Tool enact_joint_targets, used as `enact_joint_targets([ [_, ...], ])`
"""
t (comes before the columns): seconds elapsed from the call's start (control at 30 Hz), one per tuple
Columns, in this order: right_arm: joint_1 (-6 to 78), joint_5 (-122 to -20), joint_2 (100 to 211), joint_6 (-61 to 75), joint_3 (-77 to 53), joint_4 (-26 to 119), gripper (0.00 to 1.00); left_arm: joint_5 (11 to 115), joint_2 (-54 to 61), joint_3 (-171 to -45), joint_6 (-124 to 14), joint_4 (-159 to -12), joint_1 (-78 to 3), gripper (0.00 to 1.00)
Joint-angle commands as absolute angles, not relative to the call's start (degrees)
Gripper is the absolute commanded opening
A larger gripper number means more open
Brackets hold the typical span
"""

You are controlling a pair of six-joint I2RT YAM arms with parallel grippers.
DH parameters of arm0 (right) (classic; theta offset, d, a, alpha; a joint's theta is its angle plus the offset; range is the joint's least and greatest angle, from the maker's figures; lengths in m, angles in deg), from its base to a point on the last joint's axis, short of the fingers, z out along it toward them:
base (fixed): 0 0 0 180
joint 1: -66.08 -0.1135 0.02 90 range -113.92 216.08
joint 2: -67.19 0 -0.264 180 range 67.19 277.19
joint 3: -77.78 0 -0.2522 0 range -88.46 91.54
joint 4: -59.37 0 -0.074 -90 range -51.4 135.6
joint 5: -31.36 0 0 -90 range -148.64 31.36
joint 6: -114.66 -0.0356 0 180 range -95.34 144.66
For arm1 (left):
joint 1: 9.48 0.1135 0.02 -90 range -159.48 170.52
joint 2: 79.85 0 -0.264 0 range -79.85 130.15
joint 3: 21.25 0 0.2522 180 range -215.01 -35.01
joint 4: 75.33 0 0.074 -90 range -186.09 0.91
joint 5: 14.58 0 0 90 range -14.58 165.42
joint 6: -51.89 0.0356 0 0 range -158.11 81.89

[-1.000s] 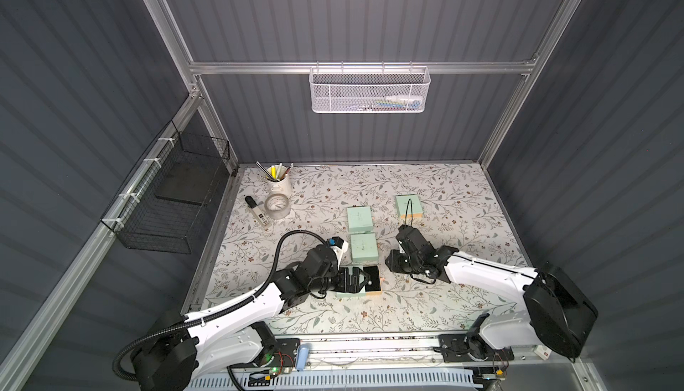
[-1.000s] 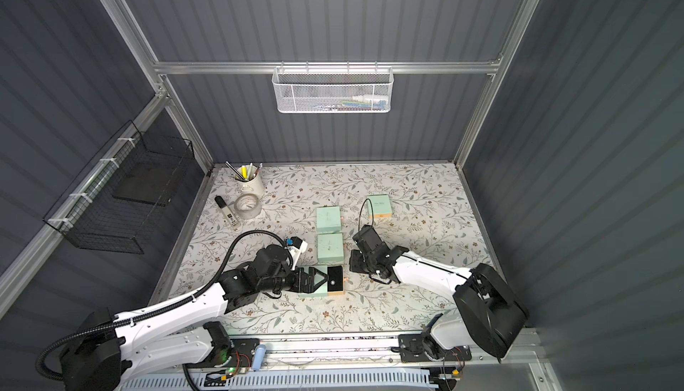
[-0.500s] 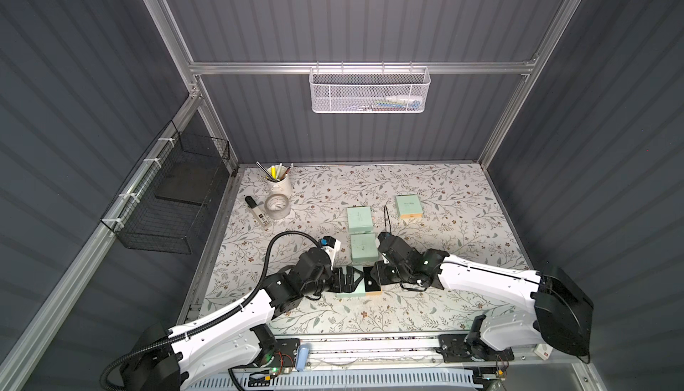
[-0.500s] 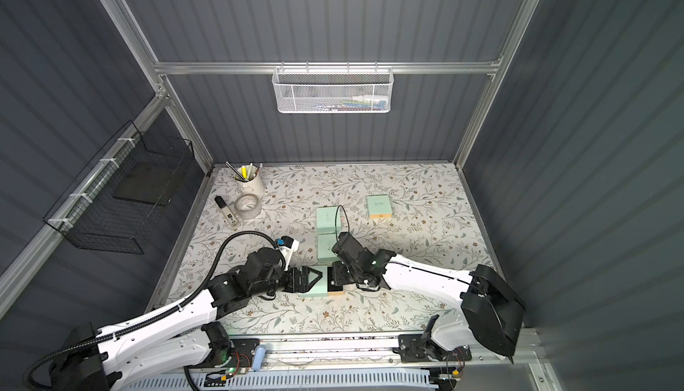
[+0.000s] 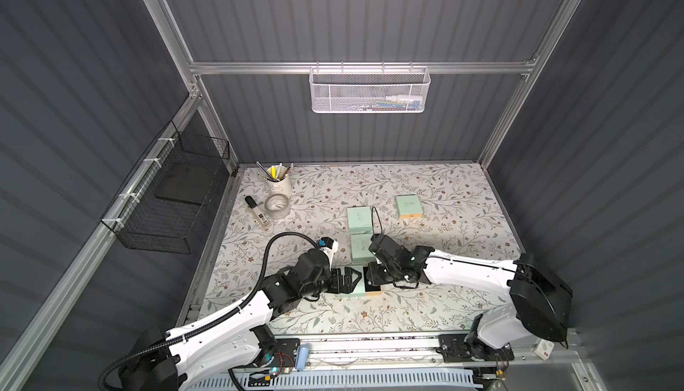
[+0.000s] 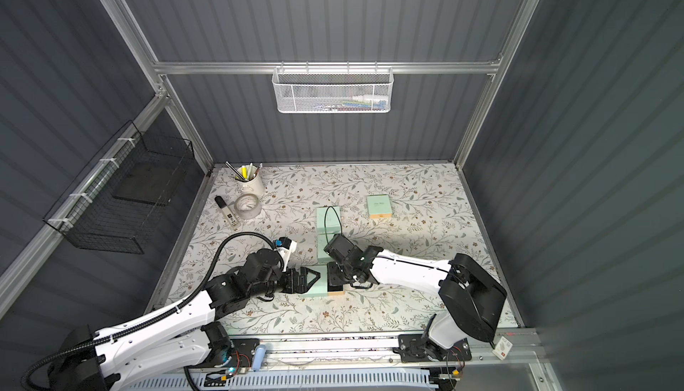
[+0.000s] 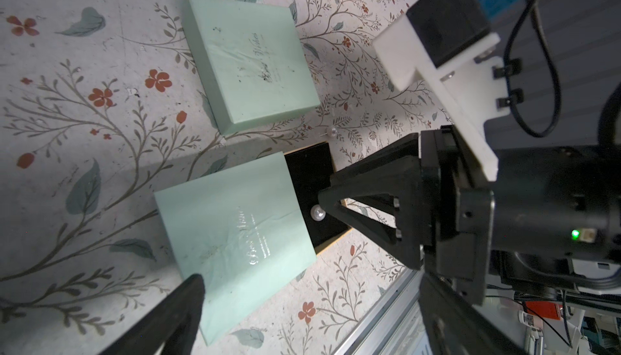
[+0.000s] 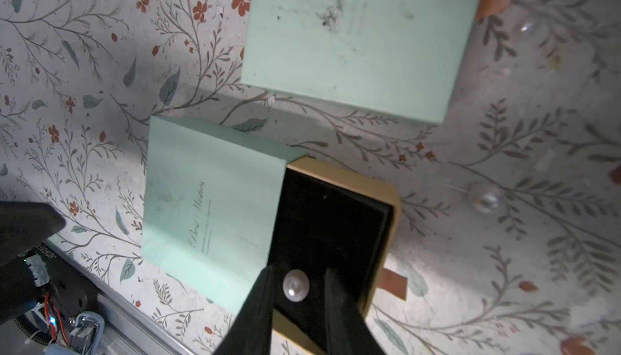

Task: Take out the earrings from the drawer-style jewelry box
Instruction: Pick up the earring from the drawer.

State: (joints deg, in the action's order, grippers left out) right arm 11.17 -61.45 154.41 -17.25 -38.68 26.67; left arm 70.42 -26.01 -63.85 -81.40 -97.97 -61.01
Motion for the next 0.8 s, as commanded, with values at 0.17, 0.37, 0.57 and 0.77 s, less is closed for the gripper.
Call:
enact_joint_targets([
  [0.17,10.15,-62.93,156.07,-17.08,-37.83,25.65,0.28,70.94,-26.33,-63.13,-81.29,-98.47,-60.66,1.00],
  [0.37,9.23,-61.38,157.43,-17.34,-37.25,24.36,0.29,70.76,-26.24,-63.13,-81.27,-98.41,-60.71,1.00],
  [0.57,8.18,-57.88,158.16,-17.83,-36.57,22.05,0.28,70.76,-26.41,-63.11,-81.43,-98.42,-60.72,1.00],
  [0.77,7.07,-56.05,159.67,-17.85,-35.64,21.09,0.27,70.76,-26.24,-63.01,-81.44,-98.31,-60.70,1.00],
])
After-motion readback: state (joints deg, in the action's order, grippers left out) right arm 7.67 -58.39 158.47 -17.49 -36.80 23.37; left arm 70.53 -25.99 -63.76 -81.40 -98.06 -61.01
